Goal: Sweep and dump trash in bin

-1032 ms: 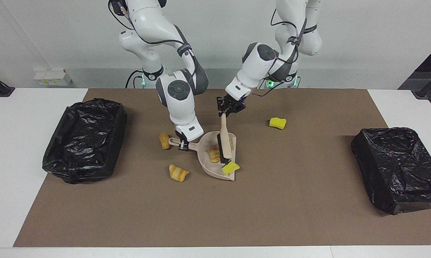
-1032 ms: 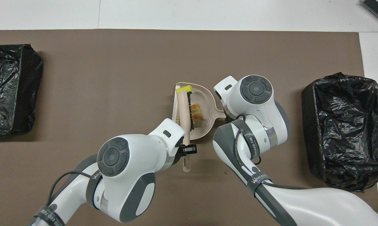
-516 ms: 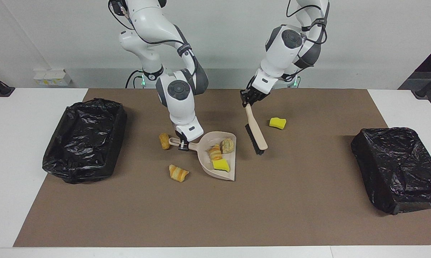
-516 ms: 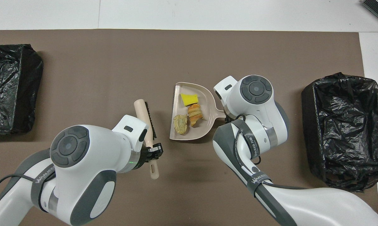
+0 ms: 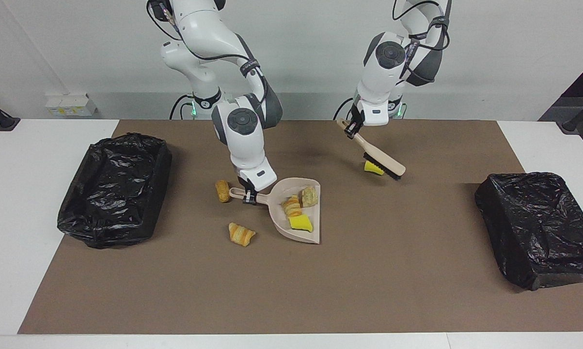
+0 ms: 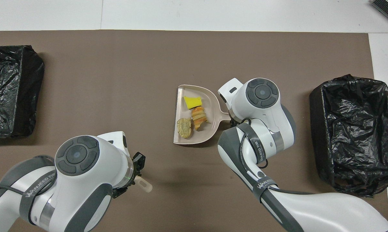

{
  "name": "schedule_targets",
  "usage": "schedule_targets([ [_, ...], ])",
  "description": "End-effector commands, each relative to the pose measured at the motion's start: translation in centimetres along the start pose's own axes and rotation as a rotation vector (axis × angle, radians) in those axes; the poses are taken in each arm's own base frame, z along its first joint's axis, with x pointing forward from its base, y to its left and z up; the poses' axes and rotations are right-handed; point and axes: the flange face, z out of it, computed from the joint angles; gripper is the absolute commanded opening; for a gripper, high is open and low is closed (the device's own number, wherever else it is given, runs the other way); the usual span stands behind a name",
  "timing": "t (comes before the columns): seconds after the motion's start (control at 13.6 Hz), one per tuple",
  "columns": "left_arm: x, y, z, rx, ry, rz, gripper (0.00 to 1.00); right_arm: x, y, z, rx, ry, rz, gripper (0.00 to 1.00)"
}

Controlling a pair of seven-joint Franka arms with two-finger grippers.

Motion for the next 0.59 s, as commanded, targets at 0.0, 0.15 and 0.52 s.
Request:
schedule_targets([
  [0.0, 0.7, -1.7, 1.6, 0.062, 0.021, -0.182, 0.00, 0.4, -0.1, 0.9, -0.010, 0.022, -0.013, 0.00],
  [0.15, 0.4, -2.2, 3.9, 0.102, 0.026, -0.202, 0.00, 0.4, -0.1, 0.9, -0.010, 0.022, -0.012, 0.00],
  [0.52, 0.7, -0.6, 6.1, 0.000, -0.024, -0.036, 0.00, 0.4, -0.1, 1.0, -0.009, 0.021, -0.013, 0.00],
])
